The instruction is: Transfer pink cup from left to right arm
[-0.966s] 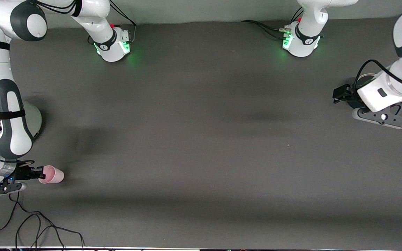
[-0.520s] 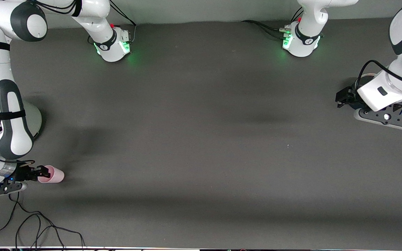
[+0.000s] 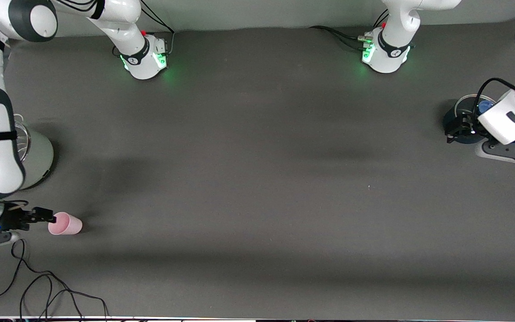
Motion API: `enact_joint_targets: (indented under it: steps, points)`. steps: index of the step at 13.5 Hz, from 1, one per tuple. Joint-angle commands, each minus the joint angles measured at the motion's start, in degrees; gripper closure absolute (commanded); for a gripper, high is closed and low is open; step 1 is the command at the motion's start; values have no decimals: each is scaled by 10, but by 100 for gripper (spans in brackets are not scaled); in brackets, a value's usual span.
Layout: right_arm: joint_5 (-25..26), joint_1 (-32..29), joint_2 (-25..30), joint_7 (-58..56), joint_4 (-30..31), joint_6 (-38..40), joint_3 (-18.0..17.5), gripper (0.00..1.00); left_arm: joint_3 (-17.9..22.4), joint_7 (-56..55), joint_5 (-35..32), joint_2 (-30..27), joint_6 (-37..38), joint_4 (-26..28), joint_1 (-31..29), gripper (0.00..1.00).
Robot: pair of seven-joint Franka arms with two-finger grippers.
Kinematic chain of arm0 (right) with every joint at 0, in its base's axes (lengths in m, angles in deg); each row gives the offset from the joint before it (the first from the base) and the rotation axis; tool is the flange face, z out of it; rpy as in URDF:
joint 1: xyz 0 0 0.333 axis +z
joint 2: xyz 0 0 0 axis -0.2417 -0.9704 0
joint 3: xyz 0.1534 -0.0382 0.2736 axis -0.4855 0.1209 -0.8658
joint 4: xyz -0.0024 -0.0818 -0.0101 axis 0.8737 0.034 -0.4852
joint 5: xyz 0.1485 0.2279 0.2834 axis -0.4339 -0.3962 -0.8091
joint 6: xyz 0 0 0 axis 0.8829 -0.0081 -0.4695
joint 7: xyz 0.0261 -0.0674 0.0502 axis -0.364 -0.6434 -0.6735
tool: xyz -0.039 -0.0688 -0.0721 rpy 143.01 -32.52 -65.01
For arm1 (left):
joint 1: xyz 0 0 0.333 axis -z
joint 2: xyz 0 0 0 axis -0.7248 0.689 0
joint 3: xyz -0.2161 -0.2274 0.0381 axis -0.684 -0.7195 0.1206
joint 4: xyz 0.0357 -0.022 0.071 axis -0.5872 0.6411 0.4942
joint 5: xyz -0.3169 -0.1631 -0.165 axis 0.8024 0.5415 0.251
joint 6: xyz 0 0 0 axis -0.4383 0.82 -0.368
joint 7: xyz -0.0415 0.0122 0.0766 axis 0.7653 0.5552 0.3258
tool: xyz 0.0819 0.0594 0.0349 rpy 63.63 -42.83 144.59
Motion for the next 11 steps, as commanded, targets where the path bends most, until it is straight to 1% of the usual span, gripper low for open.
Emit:
enact_joint_targets:
  steps: [1, 6, 8, 9, 11]
  points:
    - [-6, 5, 75, -1, 14, 76, 4, 0, -31, -8, -10, 12, 12, -16, -17, 0]
    - [-6, 79, 175, 166, 16, 190, 5, 0, -32, -6, -10, 13, 23, -17, -17, 0]
    - [-6, 98, 204, 185, 18, 221, 5, 0, -31, -2, -10, 13, 22, -17, -21, 0]
    - [-6, 101, 222, 200, 29, 223, 5, 0, -32, -1, -10, 14, 21, -17, -22, 0]
    - [-7, 111, 277, 208, 79, 222, 4, 0, -32, -1, -10, 14, 18, -19, -18, 0]
